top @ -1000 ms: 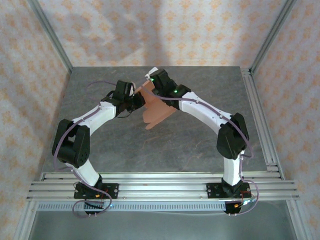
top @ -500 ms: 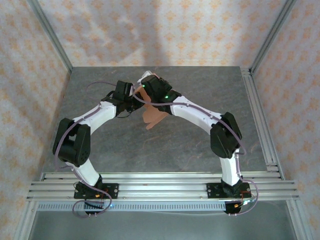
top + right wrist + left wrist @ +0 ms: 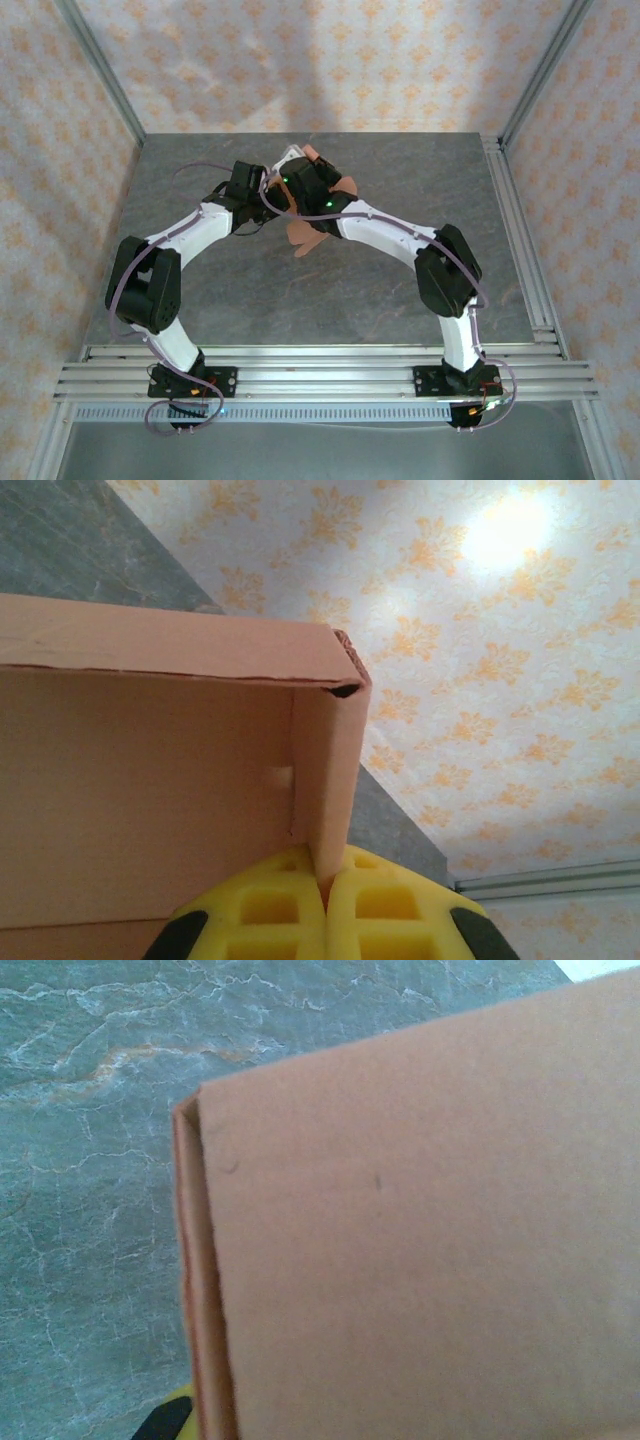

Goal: Fold the paper box

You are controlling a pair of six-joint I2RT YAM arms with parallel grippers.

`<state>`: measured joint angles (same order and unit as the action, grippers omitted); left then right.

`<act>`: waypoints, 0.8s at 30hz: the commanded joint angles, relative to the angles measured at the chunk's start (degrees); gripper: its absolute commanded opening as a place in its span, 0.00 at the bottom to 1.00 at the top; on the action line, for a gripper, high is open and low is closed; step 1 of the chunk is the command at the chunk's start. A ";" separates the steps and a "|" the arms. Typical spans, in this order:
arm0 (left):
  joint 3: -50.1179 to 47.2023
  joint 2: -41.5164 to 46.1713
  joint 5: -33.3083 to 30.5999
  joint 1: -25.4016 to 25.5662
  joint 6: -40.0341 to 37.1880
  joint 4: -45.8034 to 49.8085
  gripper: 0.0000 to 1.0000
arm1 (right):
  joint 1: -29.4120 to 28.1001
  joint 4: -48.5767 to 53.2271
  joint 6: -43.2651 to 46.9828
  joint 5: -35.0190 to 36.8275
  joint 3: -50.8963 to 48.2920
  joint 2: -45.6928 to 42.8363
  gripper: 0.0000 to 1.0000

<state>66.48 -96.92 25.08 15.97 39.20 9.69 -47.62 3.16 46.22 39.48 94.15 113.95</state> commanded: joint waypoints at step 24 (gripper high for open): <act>3.41 -0.58 -0.51 1.00 -0.03 3.42 0.00 | -2.04 -6.17 -5.62 -7.41 -4.34 -4.17 0.35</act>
<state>66.92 -96.95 24.58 15.77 40.58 11.77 -49.04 -7.70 48.01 40.38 90.74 115.09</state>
